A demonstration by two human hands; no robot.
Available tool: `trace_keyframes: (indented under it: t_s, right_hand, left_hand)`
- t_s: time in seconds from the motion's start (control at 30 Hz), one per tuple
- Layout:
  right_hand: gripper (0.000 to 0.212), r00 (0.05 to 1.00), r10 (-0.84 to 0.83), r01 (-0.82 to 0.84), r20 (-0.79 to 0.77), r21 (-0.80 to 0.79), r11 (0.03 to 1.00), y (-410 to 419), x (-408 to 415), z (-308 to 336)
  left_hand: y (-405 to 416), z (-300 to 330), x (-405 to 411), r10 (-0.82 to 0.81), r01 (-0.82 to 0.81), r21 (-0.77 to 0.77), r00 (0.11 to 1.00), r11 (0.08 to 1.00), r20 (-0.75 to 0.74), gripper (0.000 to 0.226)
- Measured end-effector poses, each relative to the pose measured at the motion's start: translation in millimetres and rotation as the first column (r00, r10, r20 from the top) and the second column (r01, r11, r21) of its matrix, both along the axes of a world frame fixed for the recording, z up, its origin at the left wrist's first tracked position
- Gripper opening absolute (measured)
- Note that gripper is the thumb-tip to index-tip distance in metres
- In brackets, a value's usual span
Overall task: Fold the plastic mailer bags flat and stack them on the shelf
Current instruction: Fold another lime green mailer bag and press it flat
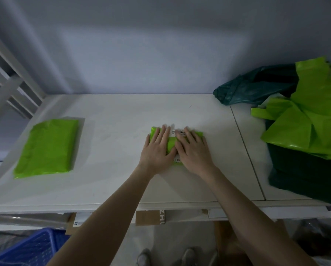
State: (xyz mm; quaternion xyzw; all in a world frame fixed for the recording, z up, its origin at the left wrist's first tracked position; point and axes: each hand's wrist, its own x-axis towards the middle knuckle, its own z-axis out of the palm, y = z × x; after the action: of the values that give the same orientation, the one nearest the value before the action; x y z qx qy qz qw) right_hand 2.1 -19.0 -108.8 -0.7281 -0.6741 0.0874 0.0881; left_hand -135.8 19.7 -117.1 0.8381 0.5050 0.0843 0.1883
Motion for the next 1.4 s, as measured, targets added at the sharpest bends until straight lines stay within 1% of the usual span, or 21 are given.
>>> trace_keyframes:
  t_s: [0.07,0.13,0.2,0.23,0.3,0.33,0.37,0.43,0.47,0.5,0.57,0.63,0.7,0.8,0.9,0.97,1.1,1.17,1.23,1.3,1.4]
  right_hand:
    - [0.074,0.999,0.032,-0.032,0.01,0.015,0.999,-0.6,2.8,-2.7]
    - [0.074,0.998,0.061,-0.061,-0.021,0.019,0.998,-1.5,4.2,-2.1]
    - [0.064,0.993,0.061,-0.061,-0.1,0.004,0.998,-1.5,4.8,1.6]
    - [0.057,0.988,0.047,-0.046,-0.146,0.011,0.999,-1.9,4.9,3.9]
    - [0.053,0.986,0.01,0.012,-0.168,0.131,0.991,-8.7,4.6,8.5]
    - [0.053,0.99,-0.002,0.034,-0.144,0.217,0.975,-14.7,1.9,11.4]
    - [0.052,0.993,-0.001,0.037,-0.118,0.303,0.952,-20.8,-3.0,14.1]
    - [0.047,0.997,0.041,-0.009,-0.067,0.417,0.909,-33.7,-20.6,15.9]
    - [0.045,0.997,0.069,-0.045,-0.04,0.427,0.903,-40.2,-33.2,15.4]
    - [0.045,0.996,0.09,-0.078,-0.01,0.415,0.907,-45.6,-46.2,13.9]
    - [0.045,0.993,0.099,-0.114,0.061,0.359,0.926,-51.8,-66.7,8.1]
    - [0.047,0.989,0.07,-0.105,0.127,0.295,0.95,-55.5,-79.6,3.2]
    - [0.047,0.987,0.023,-0.068,0.159,0.281,0.957,-56.0,-84.0,0.6]
    - [0.045,0.977,0.0,-0.051,0.212,0.235,0.971,-57.7,-86.1,-2.7]
    - [0.043,0.962,-0.005,-0.054,0.274,0.209,0.976,-59.3,-85.3,-5.0]
    - [0.044,0.951,-0.026,-0.047,0.309,0.225,0.973,-58.6,-85.2,-4.6]
    - [0.044,0.953,-0.062,-0.031,0.296,0.301,0.953,-57.9,-86.4,-5.9]
    - [0.044,0.958,-0.099,-0.004,0.271,0.357,0.934,-58.1,-83.9,-9.2]
    - [0.044,0.956,-0.121,0.009,0.267,0.386,0.923,-58.5,-79.6,-12.1]
    - [0.044,0.954,-0.133,0.022,0.27,0.378,0.926,-60.6,-74.0,-13.9]
    - [0.046,0.957,-0.174,0.086,0.234,0.343,0.935,-65.2,-59.2,-7.8]
  left_hand:
    - [0.5,-1.0,-0.8,0.009,-0.008,-0.035,0.999,0.999,0.048,0.063]
    - [2.6,2.0,-2.9,0.013,0.0,-0.1,0.991,0.995,0.13,0.056]
    - [3.6,5.4,-5.1,0.048,-0.02,-0.13,0.975,0.991,0.219,0.053]
    - [3.2,5.5,-7.0,0.1,-0.071,-0.122,0.964,0.99,0.246,0.053]
    - [-1.9,5.3,-16.2,0.258,-0.24,-0.098,0.927,0.966,0.272,0.052]
    - [-6.8,5.0,-23.2,0.304,-0.294,-0.077,0.912,0.953,0.275,0.053]
    - [-13.0,5.3,-31.1,0.293,-0.297,-0.027,0.916,0.954,0.276,0.054]
    - [-28.2,7.7,-46.7,0.147,-0.184,0.136,0.959,0.974,0.242,0.058]
    - [-34.8,8.2,-53.1,0.061,-0.102,0.206,0.979,0.973,0.195,0.058]
    - [-40.9,8.4,-57.5,-0.001,-0.032,0.252,0.991,0.967,0.133,0.056]
    - [-50.4,5.6,-62.1,-0.053,0.044,0.286,0.998,0.957,0.027,0.052]
    - [-57.4,2.9,-65.6,-0.037,0.043,0.269,0.999,0.962,-0.027,0.051]
    - [-59.2,-0.1,-70.5,-0.014,0.03,0.256,0.998,0.966,-0.061,0.051]
    - [-59.4,-2.4,-77.3,-0.035,0.065,0.251,0.992,0.966,-0.122,0.05]
    - [-60.0,-0.3,-77.9,-0.044,0.086,0.253,0.985,0.964,-0.167,0.049]
    - [-60.3,3.2,-76.9,-0.057,0.098,0.243,0.984,0.965,-0.17,0.049]
    - [-61.7,8.9,-73.4,-0.033,0.083,0.243,0.979,0.966,-0.203,0.048]
    - [-63.0,11.8,-69.5,-0.025,0.069,0.212,0.979,0.975,-0.203,0.056]
    - [-63.4,12.4,-65.1,-0.038,0.09,0.192,0.966,0.977,-0.257,0.068]
    - [-63.0,13.7,-62.4,-0.037,0.095,0.184,0.954,0.978,-0.297,0.074]
    - [-63.8,15.1,-59.7,-0.036,0.113,0.207,0.939,0.972,-0.342,0.075]
